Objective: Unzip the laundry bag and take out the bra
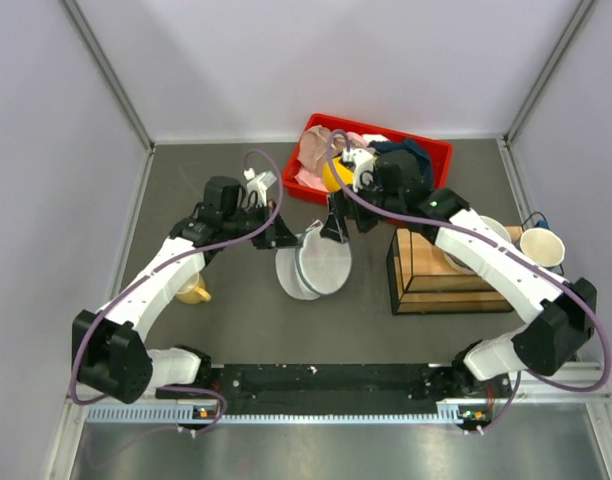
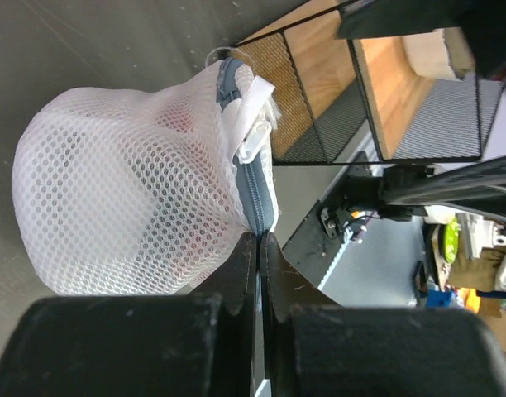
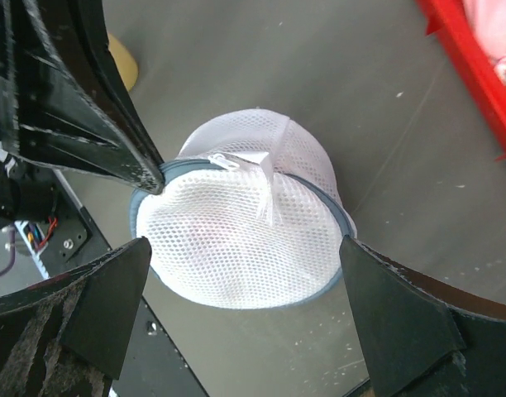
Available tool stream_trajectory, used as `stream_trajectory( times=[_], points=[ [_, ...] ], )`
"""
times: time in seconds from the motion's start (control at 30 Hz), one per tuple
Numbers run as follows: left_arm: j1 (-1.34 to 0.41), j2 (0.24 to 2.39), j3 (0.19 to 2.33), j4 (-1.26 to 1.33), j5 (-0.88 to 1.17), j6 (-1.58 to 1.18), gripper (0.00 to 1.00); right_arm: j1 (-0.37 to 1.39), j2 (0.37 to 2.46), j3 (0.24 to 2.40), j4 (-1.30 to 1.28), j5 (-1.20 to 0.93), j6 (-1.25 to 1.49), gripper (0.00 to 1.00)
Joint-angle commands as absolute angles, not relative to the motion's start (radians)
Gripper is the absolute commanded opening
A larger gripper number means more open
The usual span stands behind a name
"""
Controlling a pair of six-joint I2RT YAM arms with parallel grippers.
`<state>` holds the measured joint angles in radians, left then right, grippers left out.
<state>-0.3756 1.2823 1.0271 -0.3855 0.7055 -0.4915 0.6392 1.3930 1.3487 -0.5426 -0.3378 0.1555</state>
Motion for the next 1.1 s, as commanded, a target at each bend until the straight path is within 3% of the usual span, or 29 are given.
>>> stream_trajectory(
  times=[0.0,0.1,0.2,0.23,0.4,0.43,0.47,0.5,0.57,0.6,0.77,1.07],
  points=[
    [-0.344,1.21,1.008,-0.209,0.873,-0.535,0.0,0.637,1.44,1.39,-0.472,-0.468,0.109,0.98],
    [-0.337,1.209,1.006,-0.222,0.842,-0.56,0.0,0.638,1.482,1.42,-0.476,-0.476,0.15,0.97],
    [-0.333,1.186,0.999,-0.256,0.674,-0.616,0.0,0.643,1.505,1.424,-0.476,-0.402,0.214,0.97],
    [-0.333,1.16,0.967,-0.252,0.553,-0.655,0.0,0.643,1.505,1.42,-0.474,-0.387,0.227,0.97],
    [-0.334,1.007,0.724,-0.095,0.433,-0.959,0.01,0.649,1.477,1.411,-0.476,-0.285,0.268,0.97],
    [-0.337,0.952,0.669,-0.092,0.431,-0.972,0.11,0.65,1.457,1.41,-0.476,-0.273,0.268,0.98],
    [-0.339,0.925,0.649,-0.095,0.457,-0.976,0.45,0.649,1.445,1.41,-0.474,-0.249,0.265,0.98],
    [-0.342,0.905,0.635,-0.115,0.474,-0.965,0.64,0.65,1.436,1.408,-0.476,-0.235,0.255,0.98],
    [-0.342,0.862,0.662,-0.216,0.483,-0.877,0.91,0.649,1.414,1.41,-0.476,-0.203,0.242,0.98],
    [-0.341,0.855,0.693,-0.339,0.447,-0.832,0.99,0.649,1.408,1.411,-0.477,-0.195,0.233,0.98],
    [-0.337,0.893,0.94,-0.465,0.223,-0.614,0.99,0.649,1.396,1.42,-0.479,-0.169,0.232,0.98],
    [-0.33,1.275,1.215,-0.65,-0.081,-0.428,0.99,0.649,1.396,1.41,-0.489,-0.204,0.267,0.98]
  ],
)
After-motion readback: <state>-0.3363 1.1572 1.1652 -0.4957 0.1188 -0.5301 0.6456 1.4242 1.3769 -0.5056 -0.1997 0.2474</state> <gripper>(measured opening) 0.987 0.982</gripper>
